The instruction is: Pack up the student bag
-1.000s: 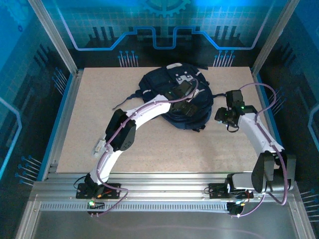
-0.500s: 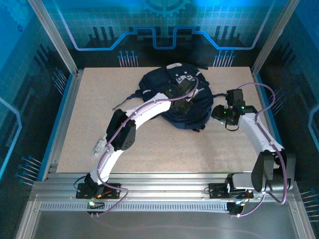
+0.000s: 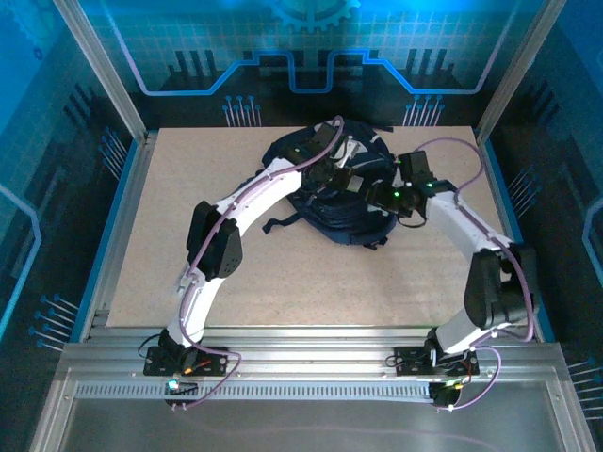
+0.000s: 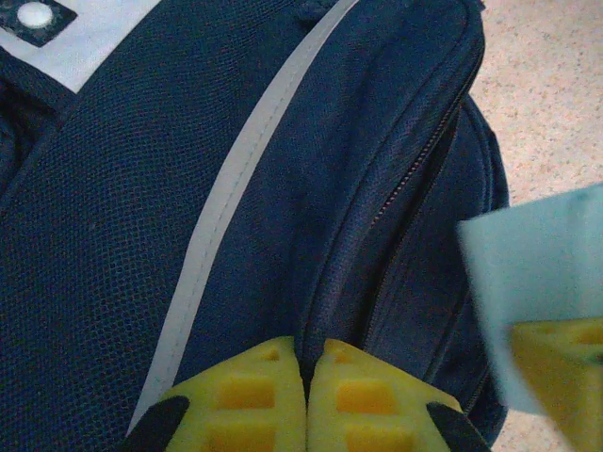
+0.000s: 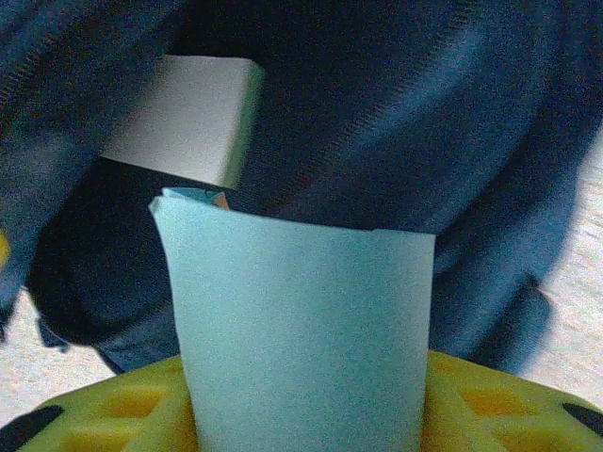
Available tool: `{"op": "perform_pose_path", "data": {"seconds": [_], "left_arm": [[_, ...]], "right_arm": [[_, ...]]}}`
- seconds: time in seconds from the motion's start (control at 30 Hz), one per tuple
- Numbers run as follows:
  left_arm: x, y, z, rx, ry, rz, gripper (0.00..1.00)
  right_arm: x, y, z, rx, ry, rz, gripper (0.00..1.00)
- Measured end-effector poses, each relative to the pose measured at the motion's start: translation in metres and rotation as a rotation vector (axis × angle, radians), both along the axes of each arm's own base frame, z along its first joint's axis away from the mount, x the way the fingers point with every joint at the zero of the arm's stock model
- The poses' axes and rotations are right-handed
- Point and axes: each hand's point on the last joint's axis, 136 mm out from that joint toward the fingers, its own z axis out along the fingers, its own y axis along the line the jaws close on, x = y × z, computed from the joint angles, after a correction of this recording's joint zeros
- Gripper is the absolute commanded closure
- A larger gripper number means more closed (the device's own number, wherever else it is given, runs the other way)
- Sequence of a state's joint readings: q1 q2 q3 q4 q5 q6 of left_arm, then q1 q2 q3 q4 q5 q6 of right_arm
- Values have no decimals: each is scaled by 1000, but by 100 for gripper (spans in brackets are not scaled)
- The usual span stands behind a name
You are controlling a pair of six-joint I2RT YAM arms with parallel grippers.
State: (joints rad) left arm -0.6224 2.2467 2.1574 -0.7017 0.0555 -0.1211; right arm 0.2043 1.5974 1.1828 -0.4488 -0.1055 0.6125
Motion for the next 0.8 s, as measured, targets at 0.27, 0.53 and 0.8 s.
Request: {"op": "perform_pose_path", "data": {"seconds": [0.27,0.53,0.8], "left_arm": [[13,16,5,-22,7,68,100],[13,14,21,-63,-10,77,100],[12,11,22,-75,-5,66,100]], "right_arm": [[42,43,-13,81,29,24,16],[50,53,-11,132,7,27,26],[45,51,-26,138,6,18,14]]}}
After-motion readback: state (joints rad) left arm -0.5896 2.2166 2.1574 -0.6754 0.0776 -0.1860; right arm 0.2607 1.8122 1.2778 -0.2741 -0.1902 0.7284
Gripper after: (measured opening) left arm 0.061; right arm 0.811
